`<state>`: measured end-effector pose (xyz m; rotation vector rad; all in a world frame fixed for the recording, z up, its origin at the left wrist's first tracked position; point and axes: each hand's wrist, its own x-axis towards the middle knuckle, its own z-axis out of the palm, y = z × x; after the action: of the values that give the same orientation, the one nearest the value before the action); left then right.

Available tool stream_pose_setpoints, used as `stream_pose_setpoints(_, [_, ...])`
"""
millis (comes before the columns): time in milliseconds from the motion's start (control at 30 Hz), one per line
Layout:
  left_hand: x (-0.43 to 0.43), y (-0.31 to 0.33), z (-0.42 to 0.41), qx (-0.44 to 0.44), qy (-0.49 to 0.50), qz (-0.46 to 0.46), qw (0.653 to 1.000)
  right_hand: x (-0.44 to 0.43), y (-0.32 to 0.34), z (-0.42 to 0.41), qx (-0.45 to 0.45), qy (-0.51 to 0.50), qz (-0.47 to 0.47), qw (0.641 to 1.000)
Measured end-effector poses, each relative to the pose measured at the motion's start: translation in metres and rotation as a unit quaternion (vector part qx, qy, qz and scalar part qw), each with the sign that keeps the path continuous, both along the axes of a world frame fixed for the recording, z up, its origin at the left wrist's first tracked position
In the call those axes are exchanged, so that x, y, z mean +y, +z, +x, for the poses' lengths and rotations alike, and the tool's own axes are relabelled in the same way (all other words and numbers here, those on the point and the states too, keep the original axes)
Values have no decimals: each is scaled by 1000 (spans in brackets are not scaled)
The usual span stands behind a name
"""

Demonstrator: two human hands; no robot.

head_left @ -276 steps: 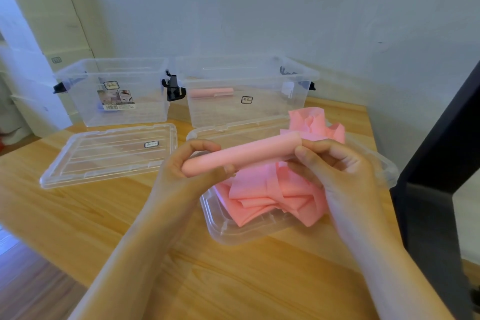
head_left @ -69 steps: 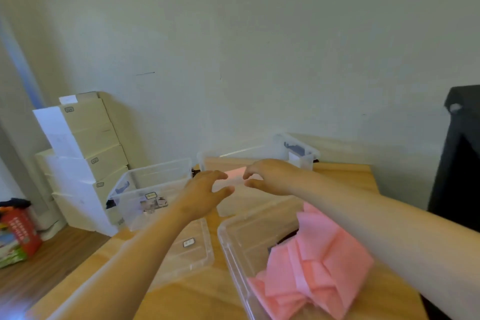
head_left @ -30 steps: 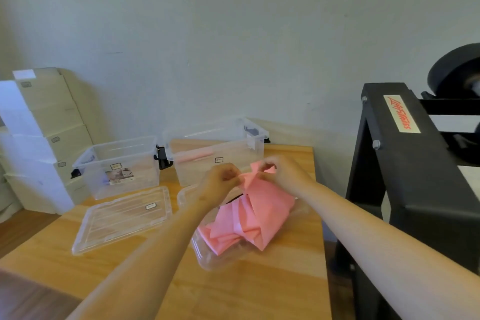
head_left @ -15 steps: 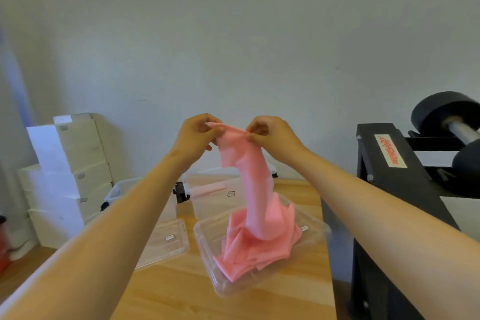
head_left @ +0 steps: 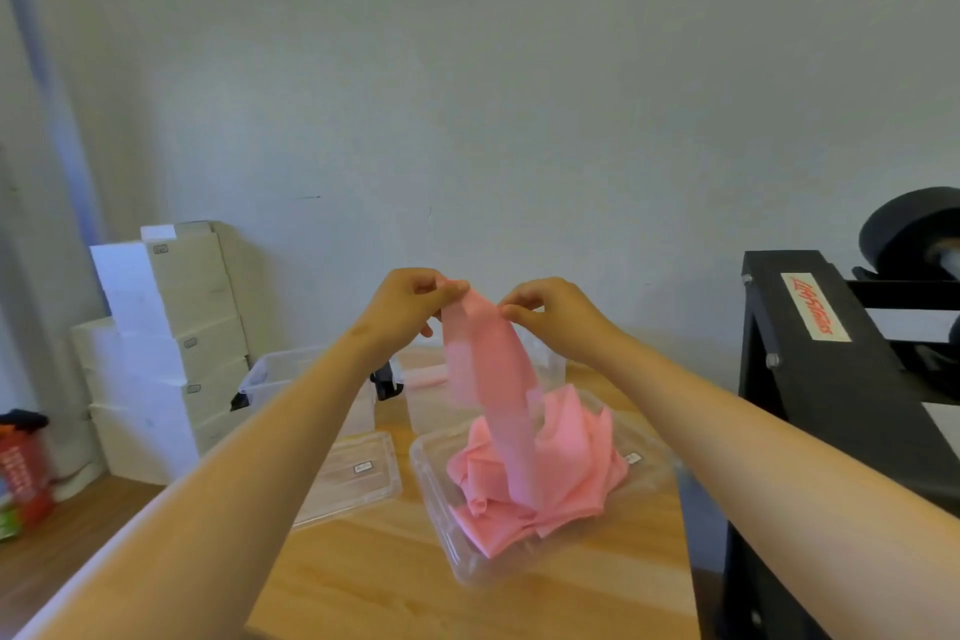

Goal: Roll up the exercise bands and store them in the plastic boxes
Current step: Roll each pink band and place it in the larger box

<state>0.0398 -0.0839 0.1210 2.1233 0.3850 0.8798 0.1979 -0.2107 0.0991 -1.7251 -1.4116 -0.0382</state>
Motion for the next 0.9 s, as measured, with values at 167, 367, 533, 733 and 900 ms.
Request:
stream_pose_setpoints(167, [8, -21, 11, 34, -2, -15, 999, 12, -29, -7, 114, 60, -28, 991])
stream_pose_setpoints(367, [8, -42, 15, 48, -15, -38, 998, 19, -57, -16, 145, 84, -33, 985])
stream_pose_setpoints(533, [16, -52, 12, 50, -27, -43, 997, 21, -52, -16, 146, 77, 3, 986])
stream_pose_setpoints(733, [16, -63, 12, 64, -27, -53, 996, 17, -43, -9, 174, 71, 32, 982])
stream_pose_setpoints(900, [10, -76, 9, 119, -65, -85, 987, 11, -36, -6, 190, 68, 47, 978])
